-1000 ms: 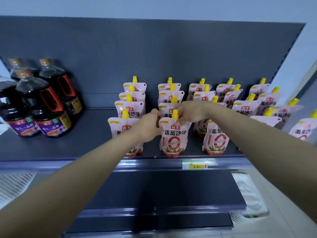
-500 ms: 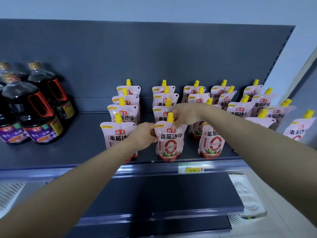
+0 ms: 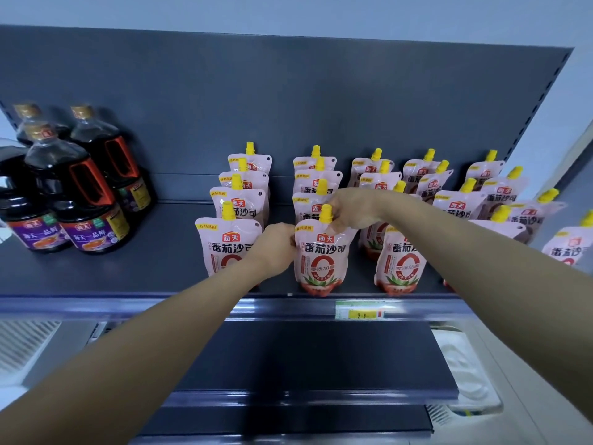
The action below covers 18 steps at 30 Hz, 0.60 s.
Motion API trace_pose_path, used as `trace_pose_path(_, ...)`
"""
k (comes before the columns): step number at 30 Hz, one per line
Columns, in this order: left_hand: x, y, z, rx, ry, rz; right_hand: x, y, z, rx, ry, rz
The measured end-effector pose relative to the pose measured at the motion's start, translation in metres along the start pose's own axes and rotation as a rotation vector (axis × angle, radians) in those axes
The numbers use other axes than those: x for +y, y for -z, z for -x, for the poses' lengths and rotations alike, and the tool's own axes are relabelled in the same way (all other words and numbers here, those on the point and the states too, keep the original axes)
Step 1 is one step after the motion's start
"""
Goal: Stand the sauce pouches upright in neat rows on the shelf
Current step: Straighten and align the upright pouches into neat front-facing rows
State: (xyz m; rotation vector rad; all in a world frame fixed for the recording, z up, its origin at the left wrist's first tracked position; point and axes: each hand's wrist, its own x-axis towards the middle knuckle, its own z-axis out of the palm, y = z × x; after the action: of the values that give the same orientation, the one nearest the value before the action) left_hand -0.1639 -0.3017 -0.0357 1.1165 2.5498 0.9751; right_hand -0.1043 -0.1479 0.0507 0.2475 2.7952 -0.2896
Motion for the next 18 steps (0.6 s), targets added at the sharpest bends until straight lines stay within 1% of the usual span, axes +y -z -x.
trace_pose_path(4,0.005,0.014,0.009,0.042,-0.009,-0.109,0.001,0.001,0.003,-0.004,0.015,-0.005)
trace_pose_path(8,0.013,0.048,0.023,0.171,-0.158,-0.084,0.003,0.007,0.008,-0.013,0.030,-0.025)
trace_pose_path(10,0.010,0.070,0.025,0.248,-0.213,-0.171,0.004,0.009,0.009,-0.002,0.025,-0.054)
trace_pose_path(12,0.001,0.089,0.025,0.279,-0.193,-0.332,0.002,0.010,0.010,0.015,0.030,-0.069)
trace_pose_path(14,-0.010,0.102,0.026,0.222,-0.076,-0.412,-0.001,0.009,0.011,0.039,0.045,-0.085)
trace_pose_path(16,-0.019,0.108,0.028,0.104,0.029,-0.344,-0.005,0.009,0.012,0.063,0.042,-0.074)
trace_pose_path(18,-0.026,0.108,0.030,0.031,0.063,-0.257,-0.008,0.008,0.013,0.067,0.036,-0.042)
